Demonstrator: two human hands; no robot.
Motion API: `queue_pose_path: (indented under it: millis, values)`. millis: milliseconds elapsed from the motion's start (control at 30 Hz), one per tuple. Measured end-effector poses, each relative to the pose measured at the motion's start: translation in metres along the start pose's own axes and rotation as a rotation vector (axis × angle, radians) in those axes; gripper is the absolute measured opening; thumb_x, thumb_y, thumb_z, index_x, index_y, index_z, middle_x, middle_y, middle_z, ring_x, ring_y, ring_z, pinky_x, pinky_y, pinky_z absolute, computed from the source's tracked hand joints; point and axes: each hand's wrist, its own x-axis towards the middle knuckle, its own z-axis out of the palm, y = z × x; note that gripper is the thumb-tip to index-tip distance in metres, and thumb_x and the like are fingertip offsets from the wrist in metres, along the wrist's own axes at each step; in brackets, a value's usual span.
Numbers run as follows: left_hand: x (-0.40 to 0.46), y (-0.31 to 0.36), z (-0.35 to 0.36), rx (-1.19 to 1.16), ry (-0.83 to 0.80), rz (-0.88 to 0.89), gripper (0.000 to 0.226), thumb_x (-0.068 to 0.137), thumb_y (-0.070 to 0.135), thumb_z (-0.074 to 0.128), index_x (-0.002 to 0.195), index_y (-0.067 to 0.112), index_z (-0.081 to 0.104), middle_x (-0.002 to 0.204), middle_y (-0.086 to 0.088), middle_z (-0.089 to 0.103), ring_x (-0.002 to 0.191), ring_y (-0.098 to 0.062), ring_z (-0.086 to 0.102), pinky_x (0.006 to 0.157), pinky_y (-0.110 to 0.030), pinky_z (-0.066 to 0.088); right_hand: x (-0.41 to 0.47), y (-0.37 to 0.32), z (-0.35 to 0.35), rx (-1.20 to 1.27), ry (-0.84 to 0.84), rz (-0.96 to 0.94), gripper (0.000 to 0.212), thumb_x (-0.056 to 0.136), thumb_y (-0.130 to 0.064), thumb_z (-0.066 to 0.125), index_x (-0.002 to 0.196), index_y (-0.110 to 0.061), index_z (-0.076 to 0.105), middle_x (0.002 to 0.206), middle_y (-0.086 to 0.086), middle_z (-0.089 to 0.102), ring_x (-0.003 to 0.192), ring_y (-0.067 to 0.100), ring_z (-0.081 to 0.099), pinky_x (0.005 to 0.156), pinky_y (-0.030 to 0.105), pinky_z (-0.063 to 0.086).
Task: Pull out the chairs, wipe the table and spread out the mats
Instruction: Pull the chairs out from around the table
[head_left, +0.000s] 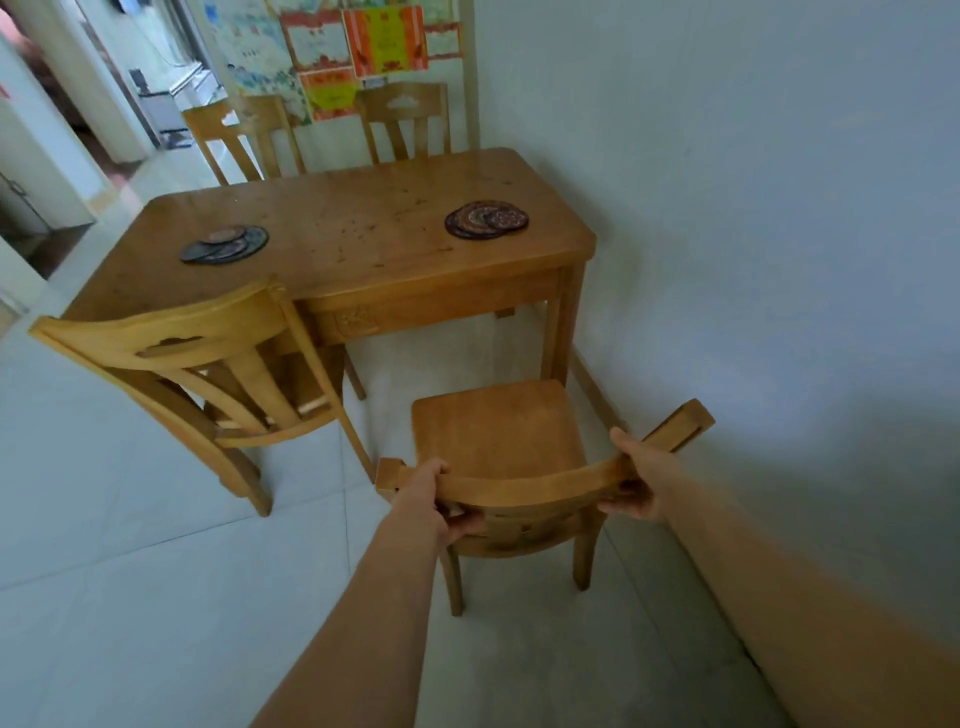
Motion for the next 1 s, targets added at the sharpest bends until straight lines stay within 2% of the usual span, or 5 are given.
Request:
queue_pose_path:
  millis: [100,300,567,867,1000]
  values:
    - [0.005,0.006,0.000,-0.008,-0.008,0.021,0.043,0.084,0.011,0.066,0.124,0.007,0.051,0.124,-0.017,0.051,0.114,-0.038,0.053,0.068,-0.056,0.053,0.010,-0.003,0.007,0.006,0.076,0.014,0.040,0.090,-0.015,0.066,0.123,-0.013,0.045,0.119,0.019,0.054,0.105,0.042,0.061,0.059,0.053,0.059]
    - [0.012,0.024,0.005,-0.027,-0.016,0.069,0.032,0.083,0.010,0.064,0.112,0.008,0.052,0.117,-0.016,0.054,0.115,-0.037,0.054,0.077,-0.056,0.053,0.020,-0.018,0.029,0.022,0.108,-0.011,0.042,0.089,-0.009,0.063,0.126,-0.014,0.043,0.120,0.019,0.050,0.110,0.043,0.057,0.078,0.058,0.057]
    - [0.039,0.066,0.019,-0.080,0.003,0.104,0.043,0.081,0.010,0.066,0.121,0.010,0.050,0.125,-0.016,0.053,0.113,-0.038,0.053,0.078,-0.062,0.052,0.046,-0.050,0.063,0.039,0.120,-0.024,0.056,0.082,-0.012,0.071,0.130,-0.016,0.043,0.122,0.018,0.054,0.101,0.041,0.062,0.059,0.052,0.059]
    - [0.086,0.144,0.053,-0.112,-0.005,0.096,0.047,0.080,0.011,0.066,0.124,0.012,0.047,0.127,-0.016,0.051,0.116,-0.039,0.052,0.072,-0.058,0.053,0.094,-0.115,0.119,0.036,0.110,-0.022,0.049,0.084,-0.011,0.071,0.126,-0.010,0.047,0.119,0.021,0.056,0.096,0.040,0.064,0.065,0.049,0.059]
    - [0.115,0.190,0.072,-0.119,-0.008,0.090,0.045,0.082,0.011,0.065,0.123,0.010,0.047,0.128,-0.018,0.051,0.116,-0.039,0.053,0.077,-0.057,0.053,0.120,-0.152,0.152,0.023,0.091,-0.021,0.045,0.083,-0.011,0.071,0.123,-0.007,0.050,0.116,0.021,0.058,0.096,0.040,0.064,0.053,0.045,0.055]
